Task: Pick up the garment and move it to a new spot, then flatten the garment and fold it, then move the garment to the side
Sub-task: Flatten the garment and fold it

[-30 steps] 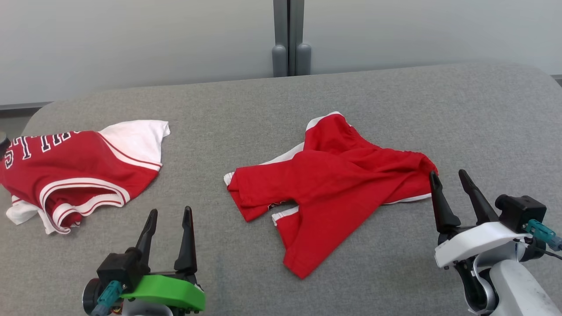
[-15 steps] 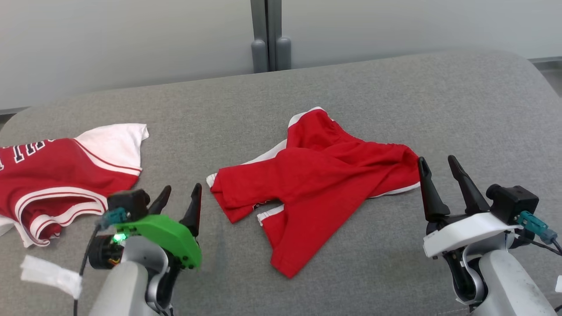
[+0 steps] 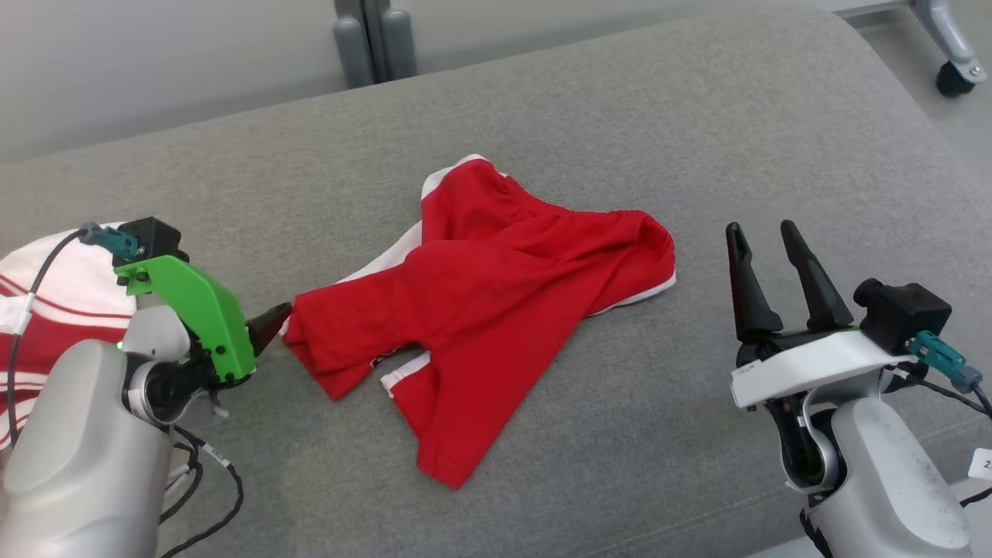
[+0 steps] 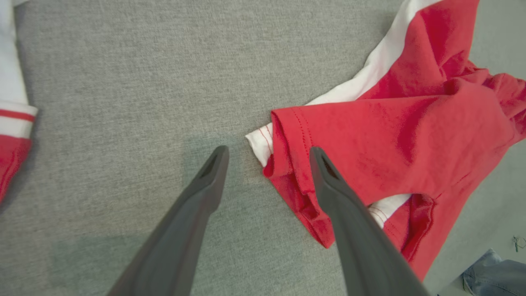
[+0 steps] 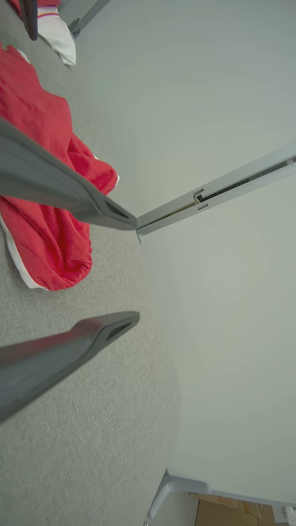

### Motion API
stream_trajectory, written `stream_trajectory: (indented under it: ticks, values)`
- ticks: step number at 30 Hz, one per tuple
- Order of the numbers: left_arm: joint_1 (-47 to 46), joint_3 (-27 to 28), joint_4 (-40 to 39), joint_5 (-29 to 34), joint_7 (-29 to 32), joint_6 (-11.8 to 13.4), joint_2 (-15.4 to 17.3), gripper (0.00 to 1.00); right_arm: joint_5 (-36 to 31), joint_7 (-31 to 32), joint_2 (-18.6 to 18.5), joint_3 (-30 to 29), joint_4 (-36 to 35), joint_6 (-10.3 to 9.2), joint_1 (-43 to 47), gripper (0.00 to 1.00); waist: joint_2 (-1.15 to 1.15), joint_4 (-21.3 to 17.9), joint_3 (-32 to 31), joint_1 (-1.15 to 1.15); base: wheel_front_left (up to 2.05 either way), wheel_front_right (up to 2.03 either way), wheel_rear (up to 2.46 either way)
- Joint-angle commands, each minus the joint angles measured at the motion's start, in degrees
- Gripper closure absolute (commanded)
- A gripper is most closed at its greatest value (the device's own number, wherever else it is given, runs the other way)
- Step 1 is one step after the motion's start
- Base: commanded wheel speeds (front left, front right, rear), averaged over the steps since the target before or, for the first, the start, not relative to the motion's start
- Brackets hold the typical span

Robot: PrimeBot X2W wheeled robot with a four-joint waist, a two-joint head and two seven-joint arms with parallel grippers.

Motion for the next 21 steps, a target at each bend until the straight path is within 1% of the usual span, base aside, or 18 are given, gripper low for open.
stream_trajectory:
  ticks: [1,4,6,11,12,13,14,19,21]
  values:
    - [-0.91,-0.59,0.57,-0.94,1.82,-0.22,1.25,0.0,0.21,-0.16,0.29,-0.15,-0.15,-0.06,-0.54,0.0,0.0,-4.33,3.85,0.0,0.0,0.0,0.0]
    - [-1.94,-1.88,1.71,-2.0,5.51,-0.23,3.28,0.0,0.37,-0.16,0.73,-0.14,0.08,-0.06,-1.17,0.0,0.0,-5.89,4.72,0.0,0.0,0.0,0.0]
    - [-2.3,-2.19,2.43,-2.43,6.28,-0.24,3.98,0.0,0.4,-0.16,0.89,-0.01,0.15,-0.06,-1.4,0.0,0.0,-6.66,5.09,0.0,0.0,0.0,0.0]
    - [-2.54,-2.81,4.68,-4.27,7.4,-0.24,4.42,0.0,0.44,-0.16,1.14,0.14,0.61,-0.06,-1.7,0.0,0.0,-7.73,5.23,0.0,0.0,0.0,0.0]
    - [-2.5,-3.07,4.87,-4.39,7.46,-0.24,4.51,0.49,0.41,-0.16,1.17,0.14,0.71,-0.06,-1.7,0.0,0.0,-7.81,5.18,0.0,0.0,0.0,0.0]
    - [-2.5,-3.45,4.87,-4.49,7.23,-0.24,4.67,0.65,0.37,-0.16,1.16,0.08,0.81,-0.06,-1.66,0.0,0.0,-7.84,5.08,0.0,0.0,0.0,0.0]
    - [-2.55,-3.72,4.76,-4.62,6.99,-0.23,4.86,1.0,0.28,-0.16,1.15,-0.06,0.9,-0.06,-1.59,0.0,0.0,-7.79,4.92,0.0,0.0,0.0,0.0]
    - [-3.7,-5.3,2.31,-6.01,5.74,-0.21,6.17,1.0,-0.32,-0.16,1.05,-0.51,1.29,-0.06,-0.59,0.0,0.0,-6.53,3.13,0.0,0.0,0.0,0.0]
    - [-4.98,-5.97,0.13,-6.37,3.98,-0.21,7.16,1.0,-0.5,-0.16,0.96,-0.46,1.14,-0.06,-0.5,0.0,0.0,-5.81,2.33,0.0,0.0,0.0,0.0]
